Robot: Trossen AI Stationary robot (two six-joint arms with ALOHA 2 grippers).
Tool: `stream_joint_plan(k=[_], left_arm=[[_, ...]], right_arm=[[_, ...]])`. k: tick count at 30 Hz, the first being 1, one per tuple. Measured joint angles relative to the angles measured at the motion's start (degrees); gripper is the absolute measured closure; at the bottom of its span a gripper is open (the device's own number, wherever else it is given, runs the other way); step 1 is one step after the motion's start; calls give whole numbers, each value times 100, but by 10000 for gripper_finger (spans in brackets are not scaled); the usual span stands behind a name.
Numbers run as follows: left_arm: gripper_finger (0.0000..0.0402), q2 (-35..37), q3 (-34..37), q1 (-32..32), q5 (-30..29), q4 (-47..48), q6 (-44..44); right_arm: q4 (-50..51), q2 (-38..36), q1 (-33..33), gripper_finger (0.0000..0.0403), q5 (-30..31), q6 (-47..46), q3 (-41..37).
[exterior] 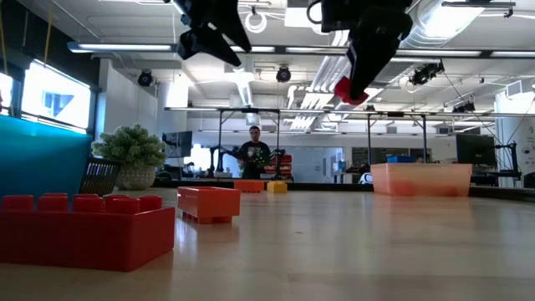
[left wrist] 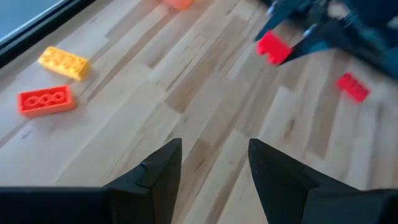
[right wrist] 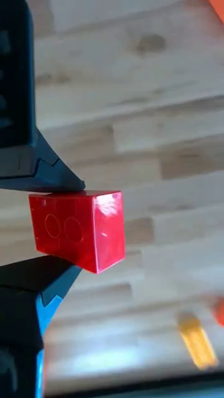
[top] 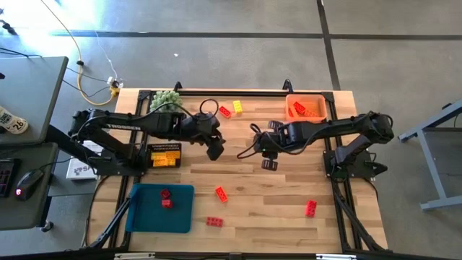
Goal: Sort & place blocks by color
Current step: Put the red game piece into the blue bin
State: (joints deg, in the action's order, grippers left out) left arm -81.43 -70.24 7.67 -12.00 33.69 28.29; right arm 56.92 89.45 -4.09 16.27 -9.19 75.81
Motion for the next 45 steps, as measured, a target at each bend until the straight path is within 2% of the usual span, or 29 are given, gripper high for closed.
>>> stream_joint_plan(k=[7,13,16,24,34,38,45], left_arm=[[229,0,0,190,334,-457,70],[229,-1,0,252,671,-658,139],[229,-2,0,250,705,-751,-186],[229,-2,0,135,700,-815,-2012],[229,-2,0,-296,687,-824,-3804],[229,-2,0,-437,680,-826,-4097],[229,-2,0,-551,663,-871,-4064]], right_arm=[[-798,0,-221,292,755,803,0],[-1647,0,-347,292,763,1494,0],[-1937,0,-385,292,751,1724,0],[-2228,0,-341,292,189,1454,0],[-2466,0,-303,292,-24,1202,0],[-2660,0,-303,292,-55,1201,0],[-2947,0,-303,292,-576,1088,0]])
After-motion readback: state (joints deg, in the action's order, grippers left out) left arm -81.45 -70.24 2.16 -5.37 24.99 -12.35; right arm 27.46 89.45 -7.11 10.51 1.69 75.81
